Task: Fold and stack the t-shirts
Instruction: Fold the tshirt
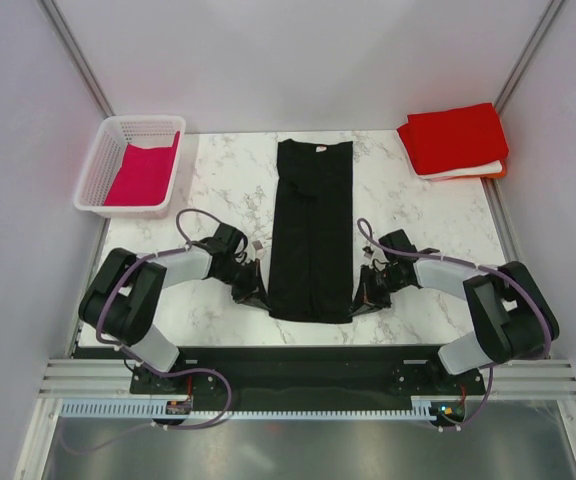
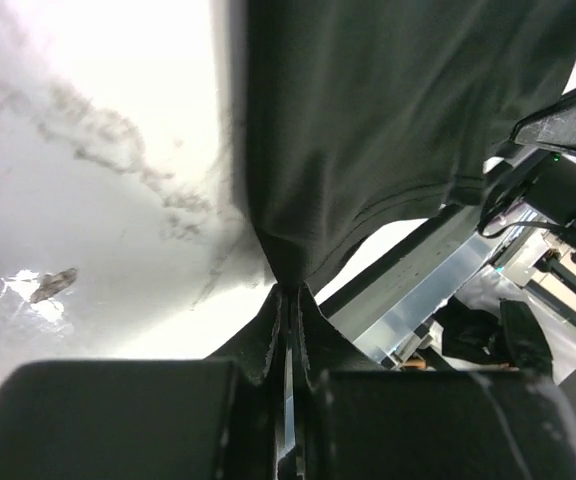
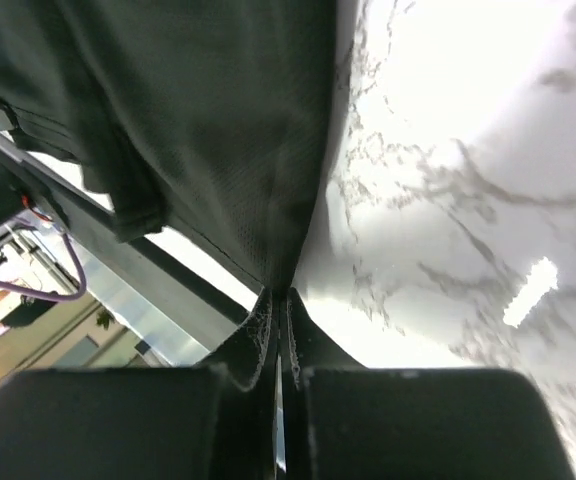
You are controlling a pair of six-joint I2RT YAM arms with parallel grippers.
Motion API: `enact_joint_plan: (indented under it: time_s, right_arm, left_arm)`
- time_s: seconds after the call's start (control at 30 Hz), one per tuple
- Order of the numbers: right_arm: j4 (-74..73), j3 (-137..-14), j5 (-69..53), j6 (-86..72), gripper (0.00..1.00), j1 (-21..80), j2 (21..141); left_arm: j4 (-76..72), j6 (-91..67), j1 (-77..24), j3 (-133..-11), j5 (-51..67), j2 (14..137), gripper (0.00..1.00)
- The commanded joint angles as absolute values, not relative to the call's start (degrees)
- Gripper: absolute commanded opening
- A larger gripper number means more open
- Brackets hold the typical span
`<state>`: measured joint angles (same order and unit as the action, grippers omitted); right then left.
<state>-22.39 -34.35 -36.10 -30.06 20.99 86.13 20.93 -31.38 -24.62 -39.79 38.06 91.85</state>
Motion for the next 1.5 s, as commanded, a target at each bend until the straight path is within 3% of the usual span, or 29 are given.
enact_joint_plan:
  time_s: [0.0,0.3,0.97,1.47]
  right_arm:
    - [-24.8,-37.1,-37.1,-27.3,0.0,18.1,81.7]
    - [-26.2,-49.3,-38.5,-25.0,0.0,14.1,81.2]
    - [-20.9,-71.4,-34.7,-21.1,0.0,8.7,101.7]
    - [-20.0,-84.1,-32.3,-17.9,0.0,8.6,114.9]
  left_arm:
    - [21.0,-28.3,-24.4,-44.4,39.0,88.7,0.02]
    - [24.2,-24.4,-22.8,-57.1,37.4,89.4,0.02]
    - [23.8,-19.2,-19.5,-78.6,31.6,105.0,0.02]
    - [21.4,-17.1,-18.4,-87.2,28.8,114.7,0.03]
